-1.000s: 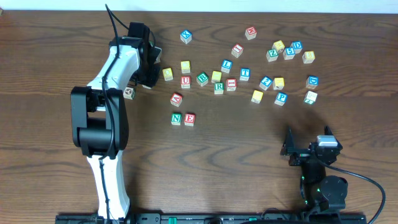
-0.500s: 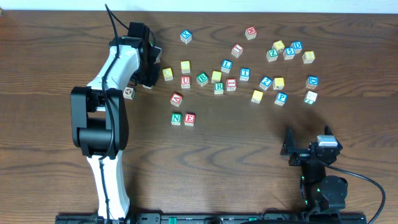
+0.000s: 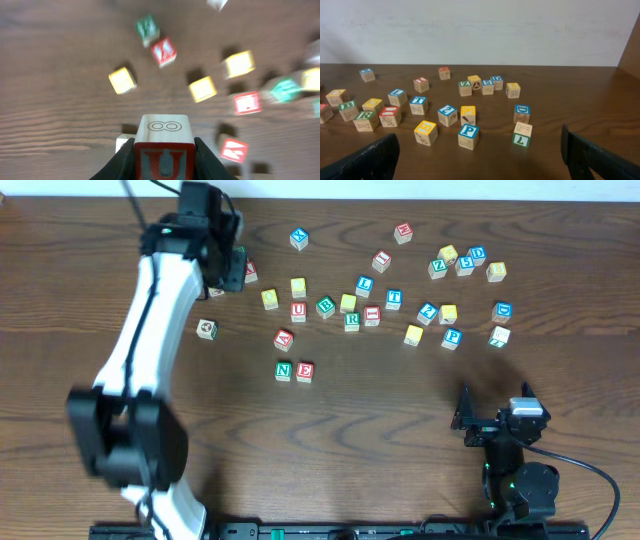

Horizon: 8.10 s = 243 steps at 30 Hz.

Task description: Spell out NEURIPS

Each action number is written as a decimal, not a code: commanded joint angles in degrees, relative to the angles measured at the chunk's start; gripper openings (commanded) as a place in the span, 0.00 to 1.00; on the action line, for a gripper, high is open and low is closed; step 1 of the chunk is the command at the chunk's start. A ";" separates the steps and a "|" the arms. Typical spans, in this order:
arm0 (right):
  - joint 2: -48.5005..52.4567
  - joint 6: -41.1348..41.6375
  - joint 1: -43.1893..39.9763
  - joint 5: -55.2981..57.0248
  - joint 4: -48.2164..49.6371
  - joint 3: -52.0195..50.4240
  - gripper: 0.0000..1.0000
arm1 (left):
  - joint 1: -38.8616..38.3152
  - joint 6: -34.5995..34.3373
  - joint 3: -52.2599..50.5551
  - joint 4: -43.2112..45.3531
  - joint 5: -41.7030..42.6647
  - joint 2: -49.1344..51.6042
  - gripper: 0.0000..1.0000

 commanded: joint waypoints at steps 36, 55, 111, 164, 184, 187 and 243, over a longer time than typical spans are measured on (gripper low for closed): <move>-0.24 -0.46 -0.42 -0.13 -0.22 -0.09 0.99 | -33.22 -25.62 -23.98 5.20 0.50 -7.48 0.11; -0.24 -0.46 -0.42 -0.13 -0.22 -0.09 0.99 | -36.11 -30.64 -23.98 13.09 -4.13 3.67 0.11; -0.24 -0.46 -0.42 -0.13 -0.22 -0.09 0.99 | -32.81 -34.80 -31.71 21.38 -12.02 4.00 0.08; -0.24 -0.46 -0.42 -0.11 -0.22 -0.09 0.99 | -32.98 -39.08 -32.09 16.41 -12.90 4.00 0.07; -0.24 -0.46 -0.42 -0.13 -0.22 -0.09 0.99 | -32.94 -39.28 -32.09 17.07 -15.52 4.00 0.07; -0.24 -0.46 -0.42 -0.13 -0.22 -0.09 0.99 | -32.94 -39.28 -32.09 17.07 -15.78 4.00 0.08; -0.24 -0.46 -0.42 -0.13 -0.22 -0.09 0.99 | -32.94 -39.23 -32.09 17.03 -15.61 4.00 0.07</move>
